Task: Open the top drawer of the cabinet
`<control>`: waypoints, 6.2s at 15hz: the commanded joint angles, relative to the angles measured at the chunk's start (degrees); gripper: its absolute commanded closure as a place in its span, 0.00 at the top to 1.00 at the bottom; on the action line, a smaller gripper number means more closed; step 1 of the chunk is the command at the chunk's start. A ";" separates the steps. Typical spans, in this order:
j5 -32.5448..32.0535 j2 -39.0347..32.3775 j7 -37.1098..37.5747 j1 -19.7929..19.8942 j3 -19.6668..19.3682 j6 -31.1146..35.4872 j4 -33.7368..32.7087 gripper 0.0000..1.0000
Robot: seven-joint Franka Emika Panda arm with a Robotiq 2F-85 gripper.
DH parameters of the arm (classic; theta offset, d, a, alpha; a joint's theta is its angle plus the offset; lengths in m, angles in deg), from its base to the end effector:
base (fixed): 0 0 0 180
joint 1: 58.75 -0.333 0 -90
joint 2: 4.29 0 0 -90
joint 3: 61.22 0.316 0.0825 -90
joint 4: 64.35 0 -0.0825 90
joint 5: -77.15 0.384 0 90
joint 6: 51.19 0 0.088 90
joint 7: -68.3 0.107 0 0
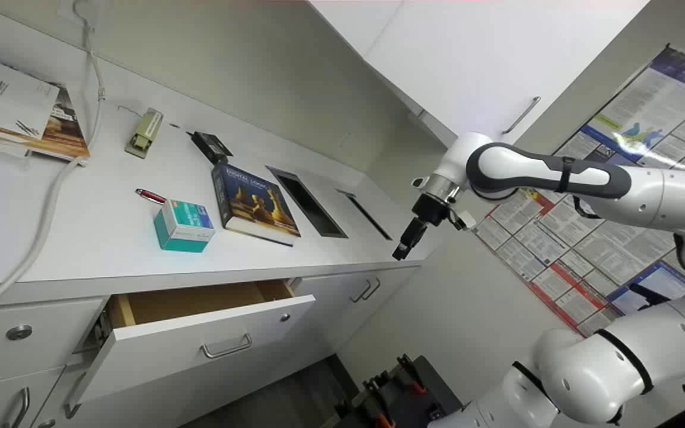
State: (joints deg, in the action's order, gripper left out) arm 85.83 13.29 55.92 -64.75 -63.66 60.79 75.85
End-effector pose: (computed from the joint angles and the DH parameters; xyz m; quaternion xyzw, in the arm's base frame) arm 0.4168 0.0359 0.4009 -0.9874 -0.1048 0.0869 0.0805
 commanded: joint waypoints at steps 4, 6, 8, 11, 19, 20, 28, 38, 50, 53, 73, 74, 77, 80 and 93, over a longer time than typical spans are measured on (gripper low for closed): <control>0.24 -0.03 -0.18 0.85 0.82 -0.11 -0.07 1.00; 0.24 -0.03 -0.19 0.85 0.82 -0.11 -0.07 1.00; 0.24 -0.03 -0.19 0.85 0.82 -0.11 -0.07 1.00; 0.24 -0.03 -0.19 0.85 0.82 -0.11 -0.07 1.00; 1.00 0.11 -2.30 -2.18 4.01 3.12 1.68 1.00; 0.56 -0.25 -2.85 -3.29 5.48 4.61 2.07 1.00; -3.68 -10.92 -7.94 -11.98 15.85 19.09 -0.34 1.00; -7.93 -18.26 -8.67 -13.56 20.39 21.69 -3.62 1.00; -23.07 -36.74 -25.22 -13.50 23.29 22.88 -19.46 1.00; -23.65 -40.79 -29.24 -13.78 23.55 22.22 -23.21 1.00; -33.31 -52.12 -28.14 -18.65 22.71 23.50 -30.24 0.22; -33.22 -51.99 -27.98 -18.88 22.85 23.35 -30.25 0.16; -32.29 -51.41 -26.68 -19.15 23.83 23.11 -29.50 0.07; -32.23 -50.35 -26.12 -19.75 24.67 22.70 -28.20 0.07; -32.82 -49.88 -23.39 -19.96 24.63 20.18 -26.53 0.07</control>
State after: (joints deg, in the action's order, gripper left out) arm 53.16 -36.77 32.34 -84.57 -39.39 79.99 48.71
